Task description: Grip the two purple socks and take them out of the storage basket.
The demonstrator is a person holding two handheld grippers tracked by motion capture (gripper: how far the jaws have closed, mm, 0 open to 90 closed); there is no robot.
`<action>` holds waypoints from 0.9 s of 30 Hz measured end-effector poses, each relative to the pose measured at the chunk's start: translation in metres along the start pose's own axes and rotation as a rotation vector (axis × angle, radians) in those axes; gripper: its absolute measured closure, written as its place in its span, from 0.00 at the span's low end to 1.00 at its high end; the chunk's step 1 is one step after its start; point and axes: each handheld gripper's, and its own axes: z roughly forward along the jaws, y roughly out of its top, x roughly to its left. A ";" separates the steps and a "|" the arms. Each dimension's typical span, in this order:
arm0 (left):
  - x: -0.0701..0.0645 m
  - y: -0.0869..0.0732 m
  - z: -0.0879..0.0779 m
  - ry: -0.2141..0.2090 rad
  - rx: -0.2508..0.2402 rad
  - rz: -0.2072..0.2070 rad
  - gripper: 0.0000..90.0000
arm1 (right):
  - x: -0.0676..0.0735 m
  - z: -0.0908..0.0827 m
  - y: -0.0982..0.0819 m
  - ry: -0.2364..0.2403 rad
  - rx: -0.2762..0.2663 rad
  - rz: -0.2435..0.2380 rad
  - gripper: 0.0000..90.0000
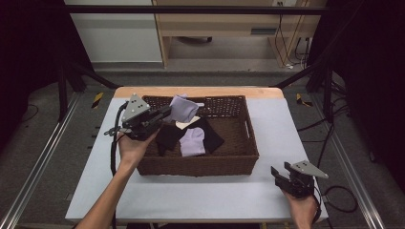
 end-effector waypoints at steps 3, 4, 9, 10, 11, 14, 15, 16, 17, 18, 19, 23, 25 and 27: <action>-0.005 0.001 -0.009 -0.016 -0.019 0.003 0.96 | 0.000 0.000 0.000 0.000 -0.002 -0.004 0.49; -0.005 0.001 -0.009 -0.016 -0.019 0.003 0.96 | 0.000 0.000 0.000 0.000 -0.002 -0.004 0.49; -0.016 -0.001 -0.024 -0.045 -0.040 0.010 0.96 | 0.000 0.000 0.000 0.001 -0.001 -0.001 0.49; -0.018 -0.003 -0.028 -0.056 -0.050 0.002 0.96 | 0.000 -0.001 0.000 0.000 -0.002 -0.005 0.49; -0.019 -0.004 -0.030 -0.062 -0.055 0.006 0.96 | 0.000 -0.001 0.001 0.002 -0.003 -0.004 0.49; -0.025 -0.008 -0.042 -0.074 -0.078 0.021 0.96 | 0.001 -0.001 0.001 0.003 -0.004 -0.005 0.49; -0.025 -0.008 -0.042 -0.074 -0.078 0.021 0.96 | 0.001 -0.001 0.001 0.003 -0.004 -0.005 0.49; -0.028 -0.011 -0.048 -0.084 -0.091 0.025 0.96 | 0.001 -0.001 0.000 0.004 -0.003 -0.009 0.49; -0.029 -0.013 -0.051 -0.090 -0.094 0.025 0.96 | 0.001 -0.001 0.000 0.005 -0.003 -0.011 0.50; -0.029 -0.013 -0.051 -0.090 -0.094 0.025 0.96 | 0.002 -0.001 0.000 0.006 -0.002 -0.011 0.50; -0.031 -0.015 -0.053 -0.092 -0.097 0.023 0.96 | 0.002 -0.001 0.000 0.006 -0.002 -0.011 0.50; -0.036 -0.022 -0.062 -0.115 -0.094 0.024 0.96 | 0.002 -0.001 0.001 0.007 -0.002 -0.013 0.50; -0.042 -0.028 -0.068 -0.130 -0.089 0.024 0.96 | 0.003 -0.002 0.001 0.007 -0.004 -0.014 0.50; -0.046 -0.033 -0.071 -0.146 -0.079 0.030 0.96 | 0.003 -0.002 0.001 0.009 -0.003 -0.008 0.50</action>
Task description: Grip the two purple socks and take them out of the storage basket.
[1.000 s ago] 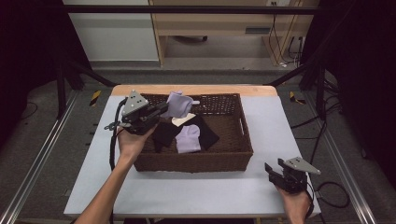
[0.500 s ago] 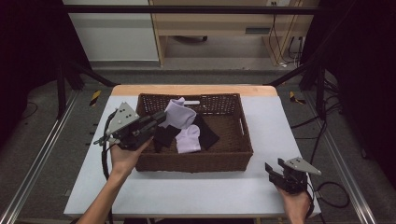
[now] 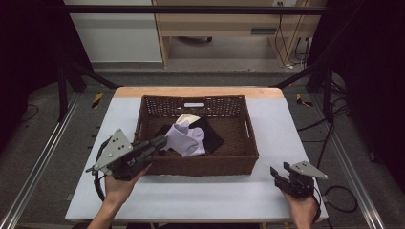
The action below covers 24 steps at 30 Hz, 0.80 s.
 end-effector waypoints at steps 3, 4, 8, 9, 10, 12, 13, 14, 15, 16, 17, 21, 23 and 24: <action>-0.006 -0.008 -0.004 -0.023 0.008 0.000 0.96 | 0.000 0.000 0.000 0.000 0.000 -0.001 0.50; -0.006 -0.008 -0.004 -0.023 0.008 0.000 0.96 | 0.000 0.000 0.000 0.000 0.000 -0.001 0.50; -0.015 -0.022 -0.008 -0.047 0.041 0.001 0.96 | 0.001 0.000 0.000 -0.002 0.000 -0.006 0.50; -0.015 -0.022 -0.008 -0.047 0.041 0.001 0.96 | 0.000 0.000 0.000 -0.001 -0.002 -0.008 0.50; -0.017 -0.025 -0.008 -0.051 0.050 0.000 0.96 | 0.000 0.000 0.000 -0.001 -0.002 -0.008 0.50; -0.020 -0.036 -0.008 -0.065 0.079 -0.004 0.96 | 0.000 0.000 -0.001 -0.001 0.000 -0.005 0.50; -0.020 -0.036 -0.008 -0.065 0.079 -0.004 0.96 | 0.000 0.000 -0.001 -0.001 0.000 -0.005 0.50; -0.021 -0.040 -0.007 -0.069 0.091 -0.006 0.96 | 0.000 0.000 -0.001 0.000 0.000 -0.003 0.50; -0.022 -0.043 -0.007 -0.069 0.098 -0.011 0.96 | 0.001 0.000 -0.001 0.001 0.002 -0.005 0.50; -0.022 -0.050 -0.008 -0.079 0.114 -0.028 0.96 | 0.001 0.000 -0.001 0.001 0.001 -0.004 0.50; -0.022 -0.050 -0.008 -0.079 0.114 -0.028 0.96 | 0.001 0.000 -0.001 0.001 0.001 -0.004 0.50; -0.029 -0.067 -0.008 -0.106 0.175 -0.032 0.96 | 0.001 0.000 -0.001 0.004 0.004 0.002 0.50; -0.032 -0.075 -0.007 -0.112 0.199 -0.032 0.96 | 0.001 0.000 -0.001 0.004 0.006 0.003 0.50; -0.032 -0.075 -0.007 -0.112 0.199 -0.032 0.96 | 0.001 0.000 -0.001 0.004 0.006 0.003 0.50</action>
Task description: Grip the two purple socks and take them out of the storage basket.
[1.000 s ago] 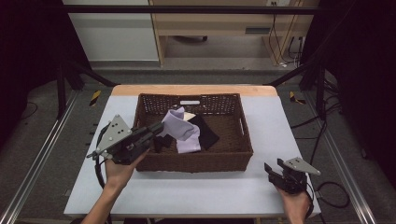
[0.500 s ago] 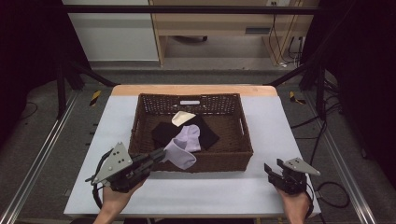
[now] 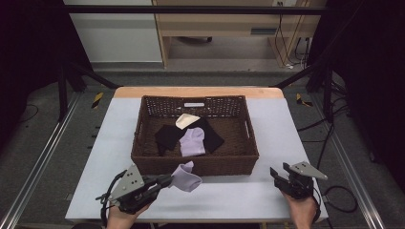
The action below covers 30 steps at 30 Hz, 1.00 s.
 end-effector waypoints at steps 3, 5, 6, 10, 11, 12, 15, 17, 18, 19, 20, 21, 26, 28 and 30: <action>0.001 -0.016 0.009 -0.015 0.062 -0.019 0.96 | 0.000 0.001 -0.001 -0.003 0.000 -0.009 0.50; 0.002 -0.024 0.015 -0.016 0.091 -0.033 0.96 | 0.000 0.002 -0.001 -0.002 0.004 -0.011 0.50; 0.003 -0.028 0.017 -0.017 0.106 -0.038 0.96 | 0.000 0.003 -0.001 -0.003 0.007 -0.012 0.50; 0.007 -0.036 0.027 -0.017 0.148 -0.056 0.96 | 0.000 0.004 -0.002 -0.003 0.010 -0.007 0.49; 0.008 -0.039 0.030 -0.016 0.158 -0.057 0.96 | 0.000 0.004 -0.002 -0.004 0.010 -0.008 0.49; 0.008 -0.039 0.030 -0.016 0.158 -0.057 0.96 | 0.000 0.004 -0.002 -0.004 0.010 -0.008 0.49; 0.009 -0.047 0.040 -0.016 0.198 -0.058 0.96 | 0.000 0.005 -0.003 -0.005 0.018 -0.008 0.49; 0.010 -0.050 0.043 -0.022 0.210 -0.070 0.96 | 0.000 0.006 -0.003 -0.008 0.020 -0.009 0.49; 0.010 -0.050 0.043 -0.022 0.210 -0.070 0.96 | 0.000 0.006 -0.003 -0.008 0.020 -0.009 0.49; 0.010 -0.051 0.045 -0.018 0.217 -0.072 0.96 | -0.001 0.006 -0.003 -0.010 0.021 -0.016 0.49; 0.011 -0.052 0.046 -0.019 0.222 -0.073 0.96 | 0.000 0.006 -0.003 -0.011 0.023 -0.014 0.48; 0.011 -0.053 0.047 -0.020 0.228 -0.074 0.95 | 0.000 0.007 -0.003 -0.013 0.022 -0.019 0.48; 0.013 -0.055 0.047 0.002 0.227 -0.086 0.81 | 0.001 0.008 -0.003 -0.018 0.028 -0.023 0.46; 0.014 -0.054 0.045 0.016 0.219 -0.095 0.72 | 0.001 0.008 -0.004 -0.020 0.030 -0.029 0.46; 0.015 -0.052 0.042 0.024 0.204 -0.107 0.68 | 0.001 0.008 -0.004 -0.019 0.028 -0.027 0.46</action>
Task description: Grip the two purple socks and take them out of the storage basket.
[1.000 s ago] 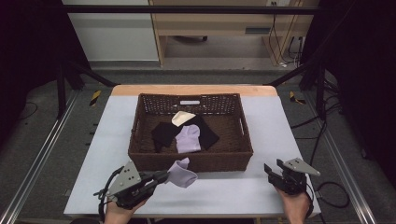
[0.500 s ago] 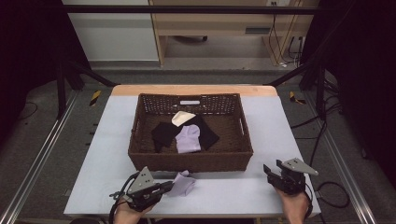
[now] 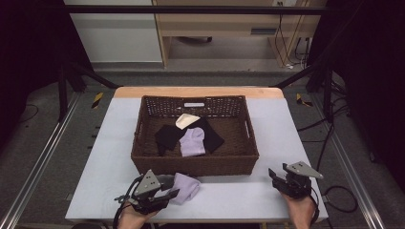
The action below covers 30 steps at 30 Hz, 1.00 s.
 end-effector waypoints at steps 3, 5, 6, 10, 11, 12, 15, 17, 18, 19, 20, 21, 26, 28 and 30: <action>0.001 0.004 -0.007 0.018 -0.029 -0.003 0.63 | -0.001 0.000 0.000 0.001 -0.001 0.001 0.46; 0.001 0.007 -0.012 0.022 -0.052 -0.013 0.60 | -0.001 -0.001 0.000 0.003 -0.004 0.009 0.46; 0.002 0.012 -0.017 0.024 -0.076 -0.021 0.59 | -0.001 -0.001 0.000 0.006 -0.005 0.013 0.46; 0.004 0.021 -0.025 0.039 -0.115 -0.028 0.57 | -0.001 -0.001 0.000 0.008 -0.006 0.012 0.46; 0.004 0.021 -0.025 0.039 -0.115 -0.028 0.57 | -0.001 -0.001 0.000 0.008 -0.006 0.012 0.46; 0.006 0.026 -0.027 0.043 -0.128 -0.030 0.57 | -0.001 -0.001 0.000 0.005 -0.009 0.009 0.46; 0.006 0.032 -0.029 0.048 -0.140 -0.026 0.57 | -0.001 -0.001 0.000 0.002 -0.009 0.006 0.46; 0.006 0.039 -0.032 0.048 -0.153 -0.021 0.56 | -0.001 -0.001 0.001 0.000 -0.009 0.006 0.46; 0.006 0.042 -0.034 0.048 -0.165 -0.016 0.56 | -0.001 -0.002 0.001 -0.001 -0.014 0.005 0.46; 0.006 0.046 -0.036 0.048 -0.177 -0.014 0.56 | -0.001 -0.002 0.001 0.003 -0.014 0.010 0.46; 0.006 0.050 -0.038 0.052 -0.191 -0.008 0.55 | -0.002 -0.001 0.001 0.000 -0.013 0.005 0.46; 0.006 0.055 -0.041 0.055 -0.206 -0.004 0.55 | -0.002 -0.001 0.001 -0.001 -0.012 0.006 0.46; 0.009 0.080 -0.047 0.065 -0.247 0.011 0.54 | -0.002 -0.002 0.002 0.001 -0.018 0.010 0.46; 0.012 0.091 -0.047 0.067 -0.253 0.012 0.53 | -0.002 -0.002 0.002 -0.001 -0.020 0.008 0.46; 0.019 0.106 -0.043 0.061 -0.251 -0.002 0.53 | -0.001 -0.002 0.003 0.000 -0.017 0.010 0.46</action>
